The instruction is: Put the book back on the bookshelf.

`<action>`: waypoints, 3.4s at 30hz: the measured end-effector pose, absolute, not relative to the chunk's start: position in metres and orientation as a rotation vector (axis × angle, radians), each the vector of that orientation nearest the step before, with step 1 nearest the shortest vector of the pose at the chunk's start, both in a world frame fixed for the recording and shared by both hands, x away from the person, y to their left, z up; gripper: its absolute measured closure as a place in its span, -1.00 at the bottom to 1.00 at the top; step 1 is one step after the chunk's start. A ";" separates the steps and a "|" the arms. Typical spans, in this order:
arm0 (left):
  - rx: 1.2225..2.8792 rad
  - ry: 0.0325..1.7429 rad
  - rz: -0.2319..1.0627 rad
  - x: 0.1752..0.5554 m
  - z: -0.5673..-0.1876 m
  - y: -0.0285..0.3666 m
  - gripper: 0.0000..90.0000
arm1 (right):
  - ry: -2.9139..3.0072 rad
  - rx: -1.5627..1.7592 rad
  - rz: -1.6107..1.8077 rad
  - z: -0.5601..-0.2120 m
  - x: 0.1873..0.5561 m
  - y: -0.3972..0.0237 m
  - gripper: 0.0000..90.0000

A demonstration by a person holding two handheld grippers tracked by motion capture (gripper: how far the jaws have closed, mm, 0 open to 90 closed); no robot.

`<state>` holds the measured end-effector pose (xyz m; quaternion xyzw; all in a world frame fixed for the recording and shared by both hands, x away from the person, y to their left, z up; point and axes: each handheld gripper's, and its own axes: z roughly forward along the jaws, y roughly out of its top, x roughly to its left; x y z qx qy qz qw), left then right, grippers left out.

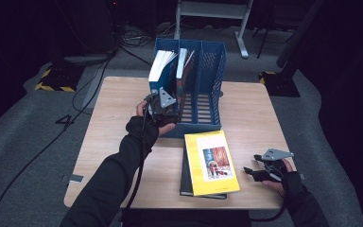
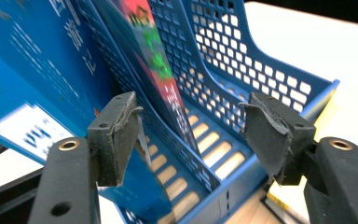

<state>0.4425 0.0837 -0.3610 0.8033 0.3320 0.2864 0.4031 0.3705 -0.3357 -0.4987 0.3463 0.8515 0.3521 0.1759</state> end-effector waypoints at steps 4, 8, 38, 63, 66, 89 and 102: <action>2.048 0.813 0.699 0.437 -0.368 0.088 -0.26 | 2.411 0.981 0.994 -0.498 0.370 -0.335 -0.39; 2.072 0.774 0.684 0.431 -0.376 0.090 -0.29 | 2.410 0.979 0.991 -0.498 0.370 -0.335 -0.39; 2.316 0.610 0.462 0.375 -0.467 0.118 -0.40 | 2.358 1.035 1.244 -0.450 0.361 -0.323 -0.39; 2.345 0.581 0.261 0.349 -0.499 0.124 -0.46 | 2.600 0.857 1.221 -0.443 0.348 -0.274 -0.38; 2.322 0.604 0.240 0.352 -0.502 0.126 -0.58 | 2.660 0.839 1.199 -0.448 0.349 -0.270 -0.42; 2.325 0.553 0.197 0.361 -0.504 0.121 -0.68 | 2.802 0.864 1.139 -0.452 0.368 -0.260 -0.60; 2.326 0.549 0.198 0.362 -0.504 0.121 -0.68 | 2.734 0.753 1.141 -0.439 0.368 -0.260 -0.41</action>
